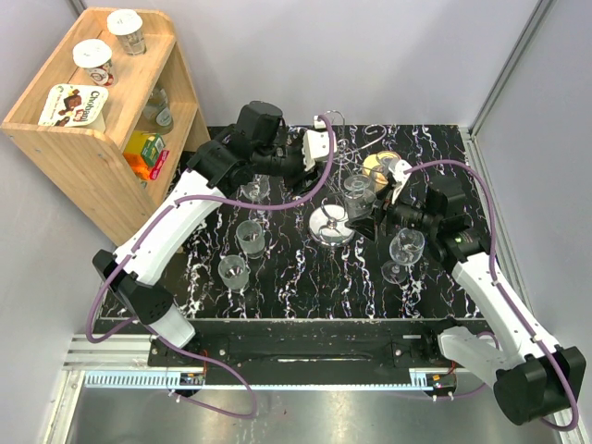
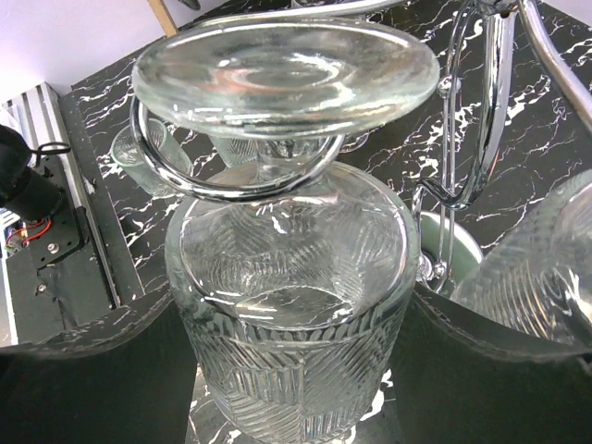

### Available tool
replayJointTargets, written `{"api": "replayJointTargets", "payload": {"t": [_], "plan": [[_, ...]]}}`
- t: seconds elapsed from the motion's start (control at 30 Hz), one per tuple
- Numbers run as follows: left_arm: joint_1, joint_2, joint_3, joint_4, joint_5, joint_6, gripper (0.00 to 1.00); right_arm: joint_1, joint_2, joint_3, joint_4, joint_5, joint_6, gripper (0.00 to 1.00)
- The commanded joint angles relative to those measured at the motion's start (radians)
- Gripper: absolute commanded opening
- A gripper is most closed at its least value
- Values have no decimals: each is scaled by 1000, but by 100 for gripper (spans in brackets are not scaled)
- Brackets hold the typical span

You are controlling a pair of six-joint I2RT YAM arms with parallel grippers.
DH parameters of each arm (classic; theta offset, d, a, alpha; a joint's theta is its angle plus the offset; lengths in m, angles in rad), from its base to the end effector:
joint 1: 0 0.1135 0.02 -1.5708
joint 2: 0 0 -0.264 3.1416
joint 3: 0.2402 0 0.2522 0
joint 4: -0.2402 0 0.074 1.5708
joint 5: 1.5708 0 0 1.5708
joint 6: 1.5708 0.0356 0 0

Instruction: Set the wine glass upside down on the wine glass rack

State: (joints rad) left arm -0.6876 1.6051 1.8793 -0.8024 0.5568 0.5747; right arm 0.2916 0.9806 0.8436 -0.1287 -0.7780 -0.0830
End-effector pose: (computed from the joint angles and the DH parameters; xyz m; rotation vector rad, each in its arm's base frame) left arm 0.2497 -0.2295 0.4489 1.4800 1.4552 -0.6508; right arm 0.2033 0.0871 0.3327 -0.8679 1.6238 0.8561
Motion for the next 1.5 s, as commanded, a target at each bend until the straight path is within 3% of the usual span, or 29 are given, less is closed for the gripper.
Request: {"api": "replayJointTargets", "payload": {"t": [0.0, 0.3, 0.4, 0.77, 0.97, 1.1, 1.27, 1.47], "plan": [[5, -45, 55, 34, 11, -7, 52, -5, -11, 61, -32, 34, -24, 47], [3, -30, 72, 34, 14, -12, 53, -5, -10, 58, -52, -13, -27, 82], [3, -22, 87, 34, 15, -16, 54, -3, -7, 72, -83, -30, -46, 100], [7, -11, 132, 8, 15, -18, 54, -5, -19, 212, -348, -24, -171, 99], [13, -36, 182, 3, 18, -81, 56, -5, -60, 357, -626, 135, -288, 99], [34, -53, 198, 34, -8, -153, 58, -5, -85, 436, -715, 232, -353, 96], [48, -53, 219, 63, -83, -216, 59, -5, -50, 534, -678, 353, -330, 94], [60, -57, 190, 120, -240, -259, 60, -5, 117, 679, -531, 554, -235, 93]]}}
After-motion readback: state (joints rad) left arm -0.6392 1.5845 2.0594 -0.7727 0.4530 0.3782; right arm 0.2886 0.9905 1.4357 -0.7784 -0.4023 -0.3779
